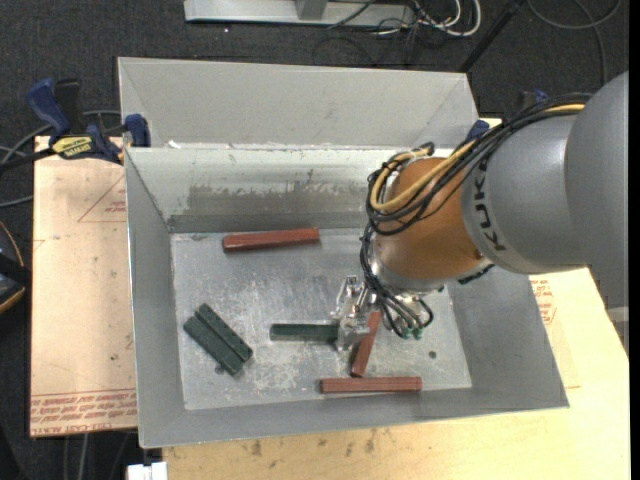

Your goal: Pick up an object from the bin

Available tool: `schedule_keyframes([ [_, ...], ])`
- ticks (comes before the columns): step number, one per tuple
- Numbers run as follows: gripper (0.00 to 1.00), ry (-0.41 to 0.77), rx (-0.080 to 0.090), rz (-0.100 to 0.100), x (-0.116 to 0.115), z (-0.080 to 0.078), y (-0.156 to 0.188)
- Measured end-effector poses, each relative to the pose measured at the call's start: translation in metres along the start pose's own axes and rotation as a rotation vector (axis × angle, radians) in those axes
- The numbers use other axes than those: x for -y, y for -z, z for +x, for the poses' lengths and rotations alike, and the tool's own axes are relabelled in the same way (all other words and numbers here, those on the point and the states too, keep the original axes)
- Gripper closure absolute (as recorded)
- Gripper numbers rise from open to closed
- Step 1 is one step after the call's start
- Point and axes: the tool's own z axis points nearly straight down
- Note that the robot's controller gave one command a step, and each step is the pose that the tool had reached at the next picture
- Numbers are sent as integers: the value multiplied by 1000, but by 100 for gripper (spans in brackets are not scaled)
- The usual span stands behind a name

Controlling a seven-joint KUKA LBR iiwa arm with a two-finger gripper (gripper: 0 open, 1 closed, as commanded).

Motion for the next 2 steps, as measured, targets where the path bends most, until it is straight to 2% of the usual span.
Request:
schedule_keyframes([
  [1, 100, 0, 0, 0, 0, 0, 0],
  [2, 100, -1, -14, 1, -4, -10, 18],
])
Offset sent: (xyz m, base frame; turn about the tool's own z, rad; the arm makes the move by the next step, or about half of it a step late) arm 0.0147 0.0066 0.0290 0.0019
